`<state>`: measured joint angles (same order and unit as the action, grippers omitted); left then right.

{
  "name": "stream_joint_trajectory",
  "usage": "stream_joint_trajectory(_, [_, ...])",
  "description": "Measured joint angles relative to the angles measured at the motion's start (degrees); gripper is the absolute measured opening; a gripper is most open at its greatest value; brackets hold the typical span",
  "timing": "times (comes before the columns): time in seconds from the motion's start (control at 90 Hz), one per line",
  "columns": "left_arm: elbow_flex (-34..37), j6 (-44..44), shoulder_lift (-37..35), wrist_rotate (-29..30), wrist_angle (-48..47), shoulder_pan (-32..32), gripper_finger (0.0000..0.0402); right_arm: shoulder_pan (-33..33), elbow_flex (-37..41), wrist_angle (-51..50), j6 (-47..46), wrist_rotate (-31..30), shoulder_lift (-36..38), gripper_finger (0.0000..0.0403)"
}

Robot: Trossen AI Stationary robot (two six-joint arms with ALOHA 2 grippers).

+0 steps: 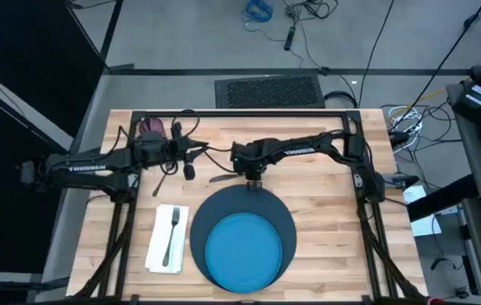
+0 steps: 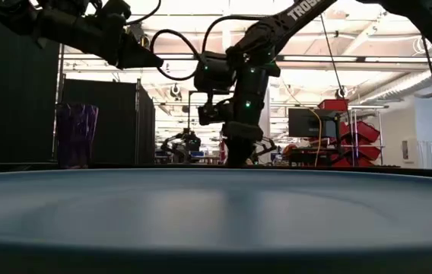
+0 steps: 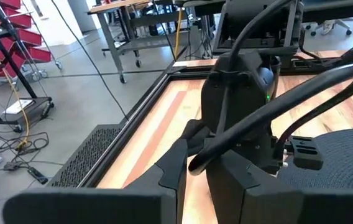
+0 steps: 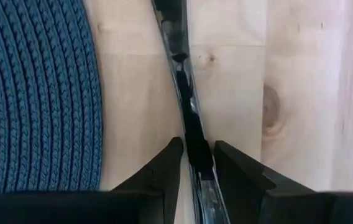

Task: Set table place
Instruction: Move the table knife to the right of the table mat

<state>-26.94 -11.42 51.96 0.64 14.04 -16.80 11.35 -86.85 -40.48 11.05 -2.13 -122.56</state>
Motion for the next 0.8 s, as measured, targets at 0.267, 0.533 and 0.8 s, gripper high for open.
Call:
stream_joint_trajectory(0.267, [0.0, 0.0, 0.0, 0.0, 0.0, 0.0, 0.0042, 0.1, 0.0, -1.6, -0.6, 0.1, 0.0, 0.0030])
stream_joint_trajectory(0.533, [0.0, -0.5, 0.0, 0.0, -0.1, 0.0, 0.0042, 0.4, 0.0, -6.1, -3.6, 0.0, 0.1, 0.0000])
stream_joint_trajectory(0.8, [0.0, -0.5, -0.1, 0.3, -0.2, 0.0, 0.0042, 1.1, 0.0, -13.0, -9.3, 0.5, 0.1, 0.0001])
